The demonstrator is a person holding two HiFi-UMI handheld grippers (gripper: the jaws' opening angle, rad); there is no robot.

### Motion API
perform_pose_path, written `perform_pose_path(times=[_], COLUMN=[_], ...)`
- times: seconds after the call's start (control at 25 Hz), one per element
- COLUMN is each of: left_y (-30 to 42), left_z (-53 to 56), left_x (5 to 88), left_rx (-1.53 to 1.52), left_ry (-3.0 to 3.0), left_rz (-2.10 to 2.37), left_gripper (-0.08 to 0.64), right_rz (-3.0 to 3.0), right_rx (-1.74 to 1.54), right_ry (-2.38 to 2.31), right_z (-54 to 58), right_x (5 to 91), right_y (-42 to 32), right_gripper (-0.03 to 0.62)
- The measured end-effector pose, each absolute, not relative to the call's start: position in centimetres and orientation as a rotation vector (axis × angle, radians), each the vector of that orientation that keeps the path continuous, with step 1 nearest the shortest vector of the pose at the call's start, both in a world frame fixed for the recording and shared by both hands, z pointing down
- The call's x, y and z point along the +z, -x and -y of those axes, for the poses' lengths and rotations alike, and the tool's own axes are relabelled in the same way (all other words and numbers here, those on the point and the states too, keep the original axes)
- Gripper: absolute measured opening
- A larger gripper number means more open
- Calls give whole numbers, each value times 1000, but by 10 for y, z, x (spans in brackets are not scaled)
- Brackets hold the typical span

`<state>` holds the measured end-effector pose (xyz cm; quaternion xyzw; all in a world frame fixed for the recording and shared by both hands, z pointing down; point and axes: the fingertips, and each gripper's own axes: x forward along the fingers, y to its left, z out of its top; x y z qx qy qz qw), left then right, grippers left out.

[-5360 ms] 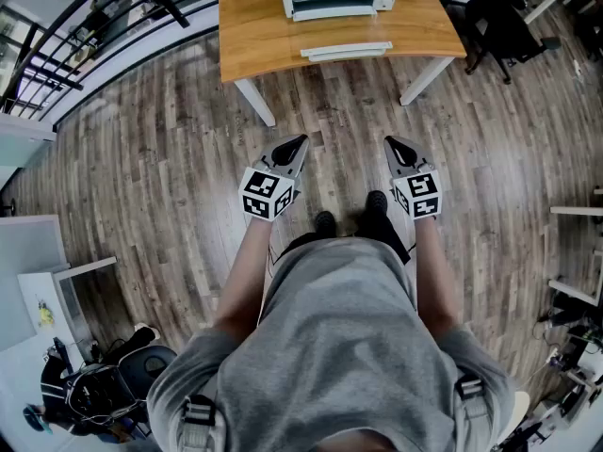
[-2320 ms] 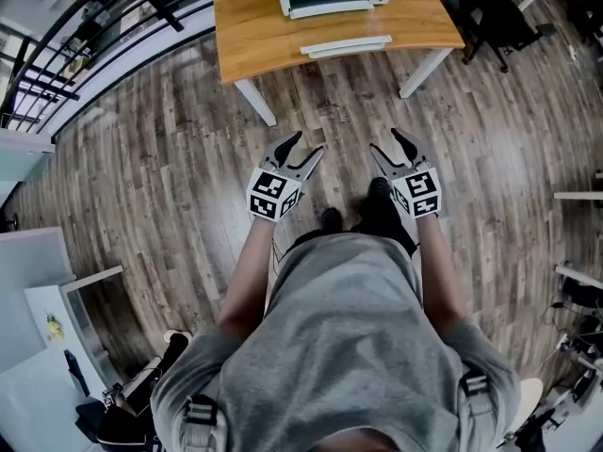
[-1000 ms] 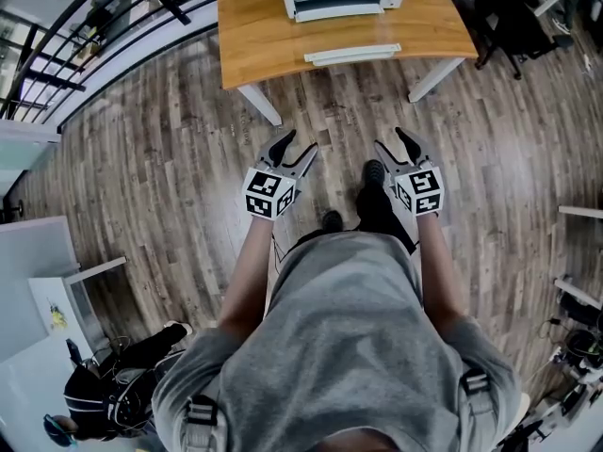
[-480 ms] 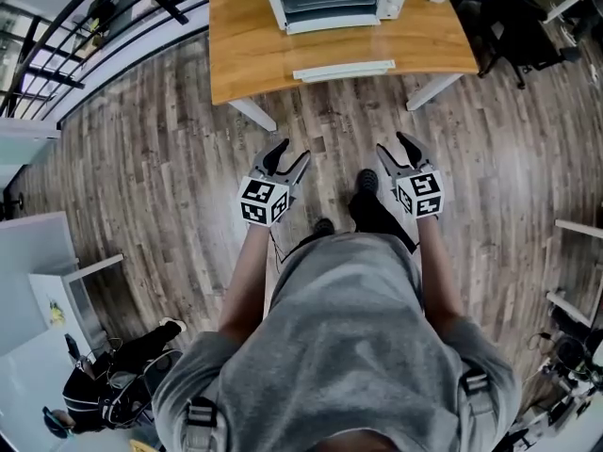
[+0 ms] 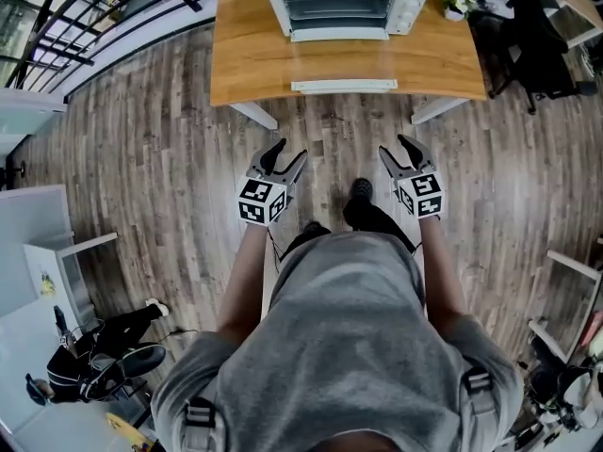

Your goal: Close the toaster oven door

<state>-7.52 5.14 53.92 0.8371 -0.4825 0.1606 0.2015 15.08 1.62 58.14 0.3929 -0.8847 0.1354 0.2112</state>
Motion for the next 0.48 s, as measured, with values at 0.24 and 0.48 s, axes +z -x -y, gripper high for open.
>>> perform_pose_path(times=[0.24, 0.48], left_y=[63, 46], left_z=[-27, -2], left_x=[539, 542], left_rx=[434, 424], left_ry=[-2276, -2233], left_rz=[1443, 1500], left_gripper=[242, 242], right_rz=[2488, 2505], right_rx=[345, 349], right_ry=[-988, -922], right_z=[20, 53], right_x=[586, 593], right_y=[-162, -177], right_gripper=[222, 219])
